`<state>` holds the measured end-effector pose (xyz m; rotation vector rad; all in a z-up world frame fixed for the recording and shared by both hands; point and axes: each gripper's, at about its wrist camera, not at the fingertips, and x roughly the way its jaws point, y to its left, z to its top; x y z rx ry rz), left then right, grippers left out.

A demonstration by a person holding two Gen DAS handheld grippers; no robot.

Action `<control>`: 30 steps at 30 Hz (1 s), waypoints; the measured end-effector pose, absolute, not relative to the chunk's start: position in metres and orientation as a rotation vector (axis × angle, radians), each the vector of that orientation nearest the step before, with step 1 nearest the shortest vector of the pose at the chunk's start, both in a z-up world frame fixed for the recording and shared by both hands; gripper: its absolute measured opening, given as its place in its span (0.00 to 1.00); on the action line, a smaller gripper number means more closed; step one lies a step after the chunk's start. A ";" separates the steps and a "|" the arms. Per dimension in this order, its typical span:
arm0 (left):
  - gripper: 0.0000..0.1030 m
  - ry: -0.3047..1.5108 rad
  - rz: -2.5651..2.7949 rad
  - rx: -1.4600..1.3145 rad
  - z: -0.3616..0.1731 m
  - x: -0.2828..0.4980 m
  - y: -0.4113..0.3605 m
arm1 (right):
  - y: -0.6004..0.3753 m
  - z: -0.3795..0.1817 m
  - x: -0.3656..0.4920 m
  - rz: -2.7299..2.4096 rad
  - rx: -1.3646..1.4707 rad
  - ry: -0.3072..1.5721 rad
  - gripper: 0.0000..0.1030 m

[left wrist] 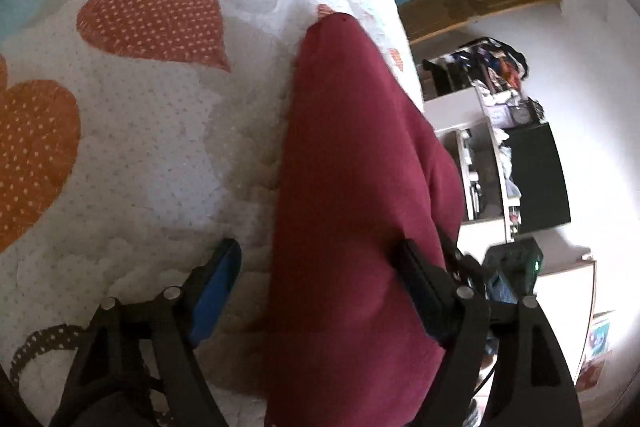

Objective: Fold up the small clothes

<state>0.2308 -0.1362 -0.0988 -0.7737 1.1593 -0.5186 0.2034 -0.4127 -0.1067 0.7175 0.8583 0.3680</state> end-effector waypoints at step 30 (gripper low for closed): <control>0.63 0.933 -0.229 -0.567 -0.040 0.143 -0.068 | -0.302 0.001 0.153 0.436 0.336 0.632 0.50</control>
